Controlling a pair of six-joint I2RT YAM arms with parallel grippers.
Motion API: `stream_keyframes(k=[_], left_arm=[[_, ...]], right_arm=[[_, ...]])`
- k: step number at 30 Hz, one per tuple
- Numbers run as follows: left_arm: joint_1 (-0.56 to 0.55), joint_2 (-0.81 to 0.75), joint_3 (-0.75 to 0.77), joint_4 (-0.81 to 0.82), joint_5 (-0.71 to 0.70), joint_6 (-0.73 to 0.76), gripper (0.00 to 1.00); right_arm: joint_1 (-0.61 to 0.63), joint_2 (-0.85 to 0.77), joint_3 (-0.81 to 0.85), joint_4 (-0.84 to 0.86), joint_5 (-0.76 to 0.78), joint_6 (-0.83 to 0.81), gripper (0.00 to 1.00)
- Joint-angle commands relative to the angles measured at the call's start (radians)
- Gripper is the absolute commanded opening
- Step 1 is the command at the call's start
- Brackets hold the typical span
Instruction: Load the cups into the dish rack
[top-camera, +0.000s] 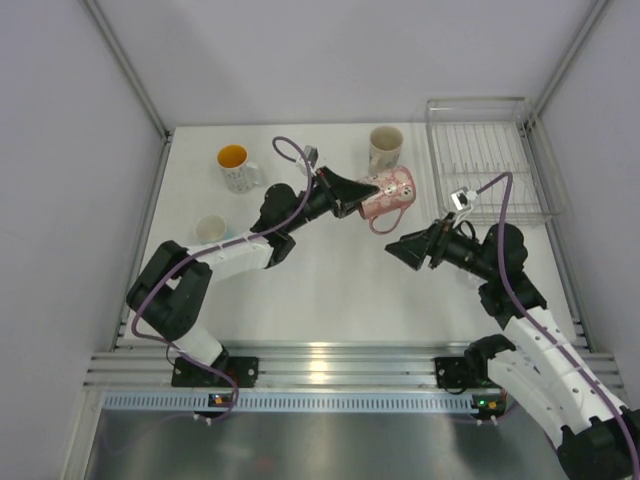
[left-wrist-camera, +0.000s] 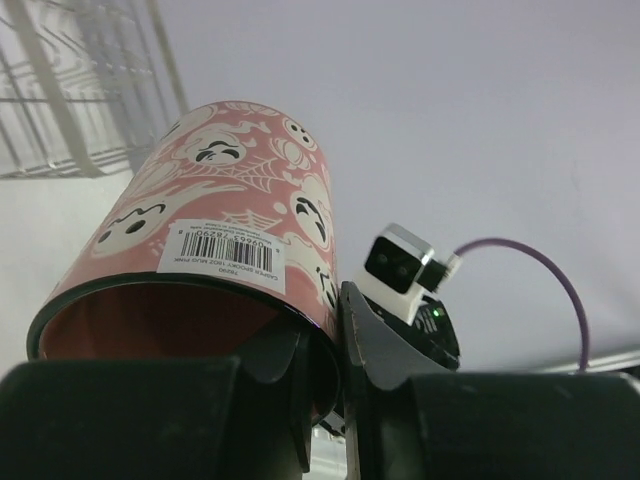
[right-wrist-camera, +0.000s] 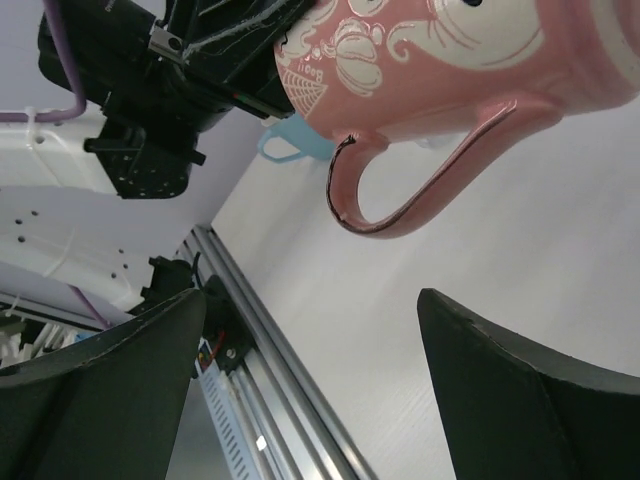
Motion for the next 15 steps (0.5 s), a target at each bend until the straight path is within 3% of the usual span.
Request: stream_keyframes(k=[1,15], left_arm=[[-0.003,-0.02,0.029,0.513,0.092,-0.109,0.0],[-0.007,-0.127,-0.032,0.525,0.132,-0.01,0.0]], right_arm=[[-0.008,0.016,-0.012,0.159,-0.045,0.042,0.88],[0.081,0.162,0.058,0.325,-0.004,0.113,0.77]])
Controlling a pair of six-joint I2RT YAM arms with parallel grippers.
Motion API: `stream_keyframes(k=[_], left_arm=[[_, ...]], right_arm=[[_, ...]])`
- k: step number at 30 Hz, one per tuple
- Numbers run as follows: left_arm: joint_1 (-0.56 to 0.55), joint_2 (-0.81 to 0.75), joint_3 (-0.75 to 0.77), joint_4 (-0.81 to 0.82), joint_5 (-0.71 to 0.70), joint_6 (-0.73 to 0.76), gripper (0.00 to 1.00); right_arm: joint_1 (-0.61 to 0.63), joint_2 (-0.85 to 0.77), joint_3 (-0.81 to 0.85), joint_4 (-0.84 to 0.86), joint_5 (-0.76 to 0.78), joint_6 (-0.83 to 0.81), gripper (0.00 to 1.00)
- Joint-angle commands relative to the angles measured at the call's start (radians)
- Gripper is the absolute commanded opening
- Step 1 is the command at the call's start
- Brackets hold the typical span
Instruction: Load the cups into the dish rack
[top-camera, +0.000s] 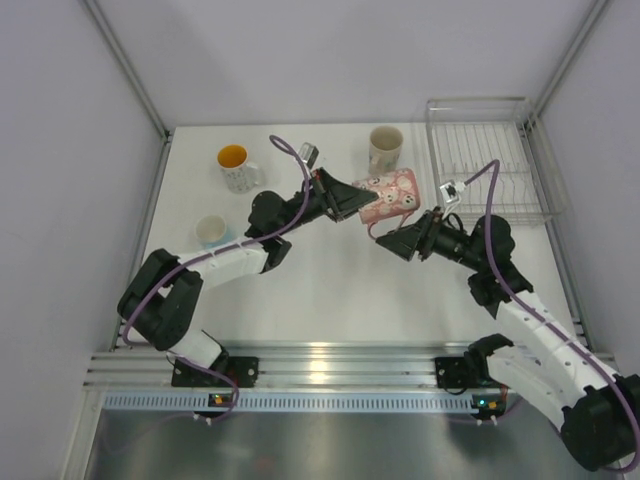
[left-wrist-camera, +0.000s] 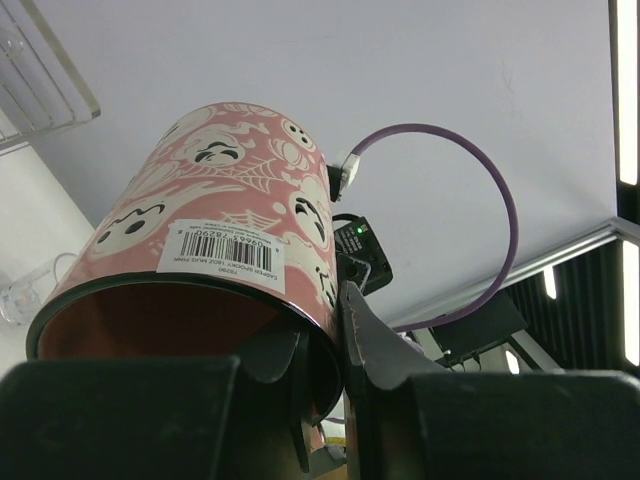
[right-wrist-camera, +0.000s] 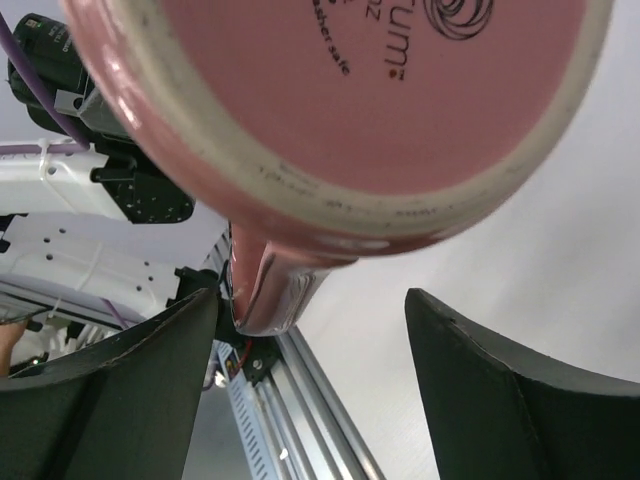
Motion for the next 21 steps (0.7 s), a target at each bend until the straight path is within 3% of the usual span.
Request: stream_keyframes(k=[1,11,21], left_arm=[[-0.002,-0.079,0.0,0.335,-0.012,0.012,0.0],[-0.01,-0.122,-0.052,0.35,-0.013,0.02,0.0],[-0.033,-0.149,-0.113,0.433,-0.035,0.02,0.0]], right_arm=[[0.071,0.037,0.073,0.132,0.026,0.016,0.76],[0.201,0.106,0.103,0.237,0.134,0.027,0.65],[0.215,0.146,0.068,0.394,0.134,0.127,0.41]])
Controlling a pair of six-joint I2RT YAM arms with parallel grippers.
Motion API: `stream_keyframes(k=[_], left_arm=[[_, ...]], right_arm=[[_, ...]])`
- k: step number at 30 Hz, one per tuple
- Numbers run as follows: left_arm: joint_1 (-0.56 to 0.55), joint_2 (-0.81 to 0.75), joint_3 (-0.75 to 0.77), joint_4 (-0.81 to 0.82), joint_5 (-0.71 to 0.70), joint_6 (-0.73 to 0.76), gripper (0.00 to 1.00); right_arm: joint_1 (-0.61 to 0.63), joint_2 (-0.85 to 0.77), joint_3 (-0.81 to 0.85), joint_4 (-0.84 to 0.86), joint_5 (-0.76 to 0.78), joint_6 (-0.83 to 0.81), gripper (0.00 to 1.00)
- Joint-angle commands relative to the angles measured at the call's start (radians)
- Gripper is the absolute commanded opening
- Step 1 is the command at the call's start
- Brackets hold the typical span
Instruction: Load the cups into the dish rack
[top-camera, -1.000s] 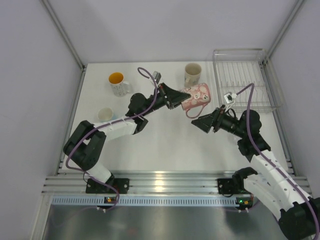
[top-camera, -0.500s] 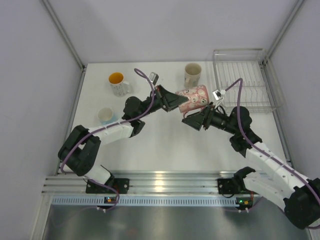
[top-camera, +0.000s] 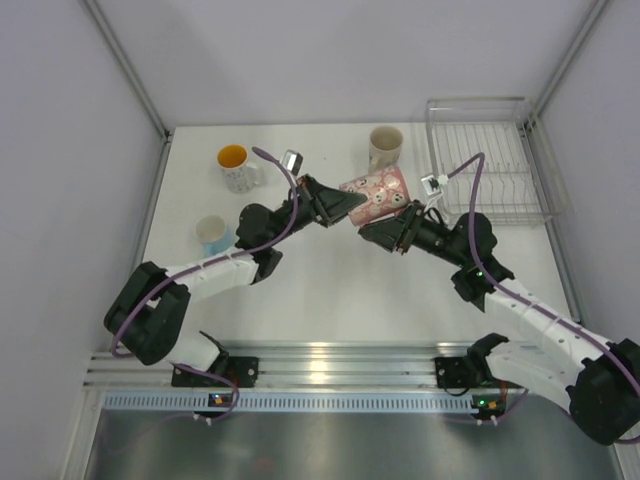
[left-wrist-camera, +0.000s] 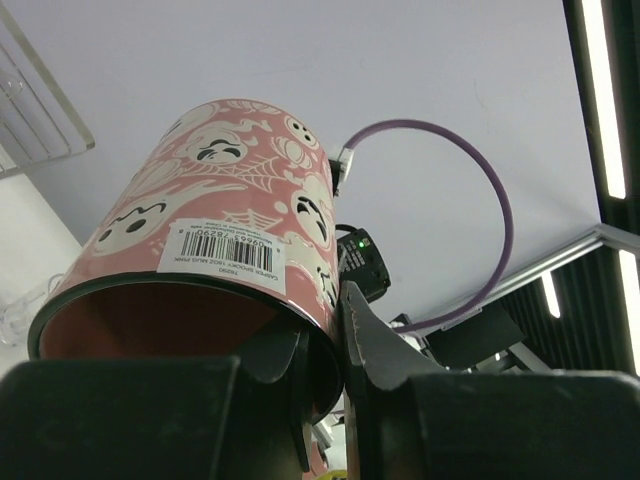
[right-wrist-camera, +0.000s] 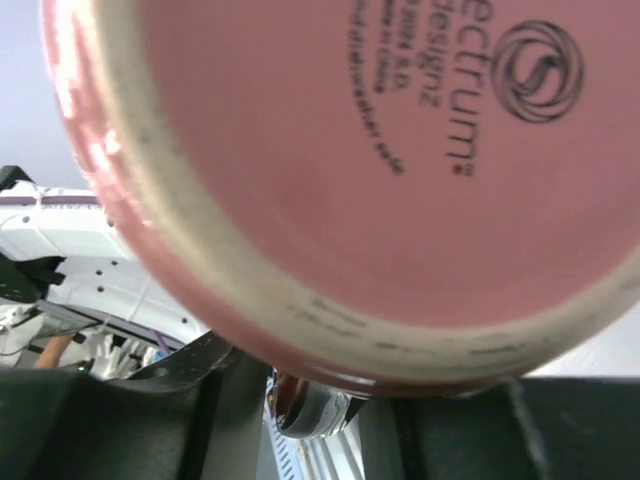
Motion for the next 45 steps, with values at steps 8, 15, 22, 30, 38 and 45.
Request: stream_keyframes(k=[8,15,22,30,38,45], left_arm=[[-0.047,-0.04,-0.035,0.392,0.035,-0.008,0.0],[-0.048,-0.081,-0.083,0.392,0.044,0.012,0.3],[-0.047,-0.077,-0.104,0.392,0.043,0.02,0.81],[-0.019,-0.026,-0.124,0.389,0.046,-0.005,0.98],[0.024,-0.084,-0.101,-0.055,0.178,0.081,0.98],[0.021,-0.462,0.208,-1.343,-0.193,0.852,0.98]], right_arm=[[0.035,-0.055,-0.03,0.274,0.042,0.103,0.0],[0.036,-0.104,-0.059,0.256,0.091,0.126,0.0],[0.035,-0.144,-0.035,0.126,0.154,0.062,0.0],[0.031,-0.236,0.025,-0.094,0.274,-0.04,0.0],[0.018,-0.26,0.186,-0.338,0.404,-0.152,0.0],[-0.005,-0.216,0.301,-0.542,0.591,-0.247,0.0]])
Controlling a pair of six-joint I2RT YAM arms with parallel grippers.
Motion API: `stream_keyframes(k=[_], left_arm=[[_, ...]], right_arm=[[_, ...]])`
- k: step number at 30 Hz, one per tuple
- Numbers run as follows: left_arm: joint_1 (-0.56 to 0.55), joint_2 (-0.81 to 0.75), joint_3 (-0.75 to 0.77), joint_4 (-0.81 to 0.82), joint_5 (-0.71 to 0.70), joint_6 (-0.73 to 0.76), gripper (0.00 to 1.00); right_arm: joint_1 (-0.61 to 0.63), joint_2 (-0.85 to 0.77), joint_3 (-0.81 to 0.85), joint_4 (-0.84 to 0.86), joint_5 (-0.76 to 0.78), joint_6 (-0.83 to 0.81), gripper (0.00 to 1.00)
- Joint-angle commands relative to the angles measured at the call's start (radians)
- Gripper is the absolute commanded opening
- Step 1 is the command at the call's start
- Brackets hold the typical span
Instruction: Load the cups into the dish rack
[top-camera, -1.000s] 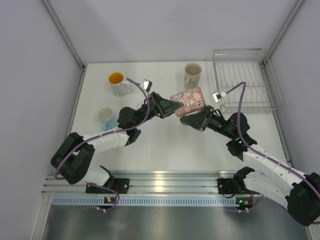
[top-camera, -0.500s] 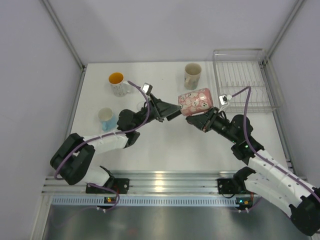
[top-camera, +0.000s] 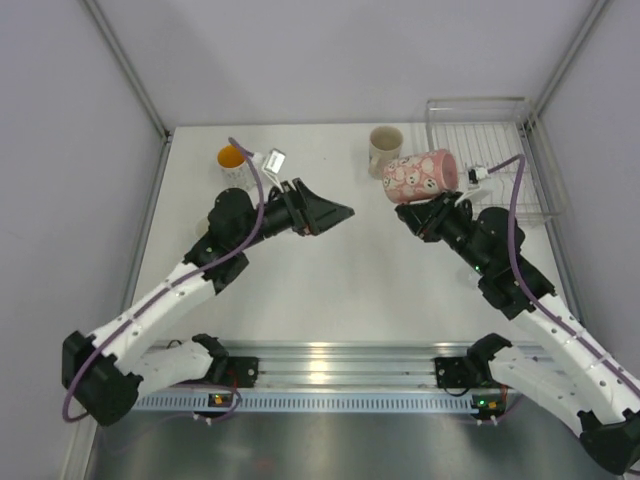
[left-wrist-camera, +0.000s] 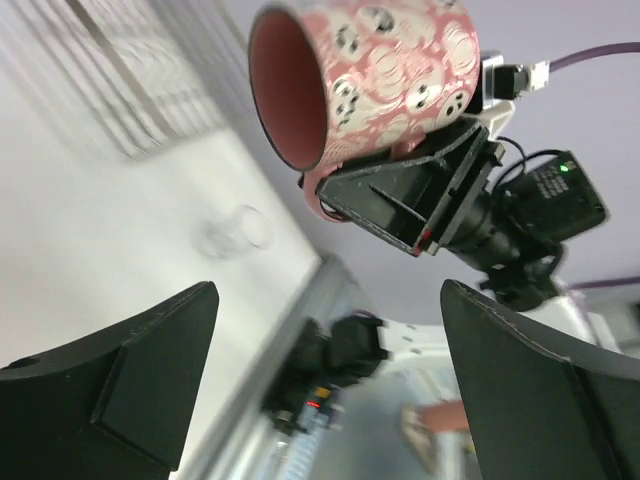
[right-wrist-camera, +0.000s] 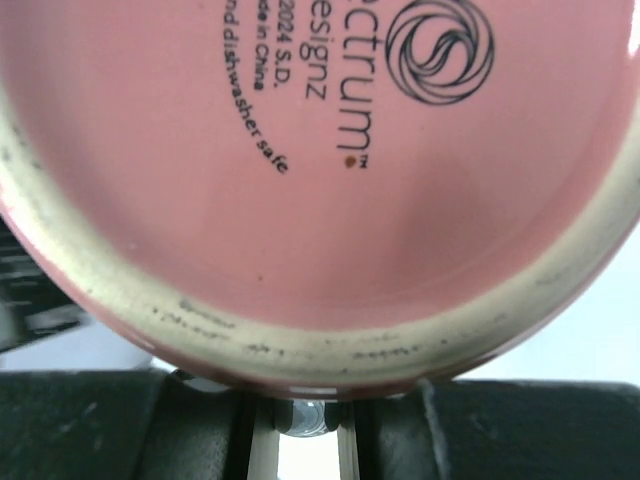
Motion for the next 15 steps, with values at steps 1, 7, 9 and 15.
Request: stream_keyframes(k=[1,7,9,15], left_arm=[[0.003,-0.163,0.208,-0.69,-0.299,0.525,0.98],[0.003,-0.255,0.249,-0.901,-0.647,0.611,0.98],[0.003,-0.279,0.212,-0.901,-0.657,0.575,0.98],[0.001,-0.231,0.17,-0.849,-0.521,0.606,0.98]], right_arm=[[-0.022,0.025,0.136,-0.01,0.131,-0.102,0.0],[-0.045,0.139,0.313,-0.094,0.228,-0.214,0.0],[-0.062,0.185,0.367,-0.109,0.245,-0.251,0.0],[-0.166,0.381,0.585,-0.151,0.283,-0.332,0.0]])
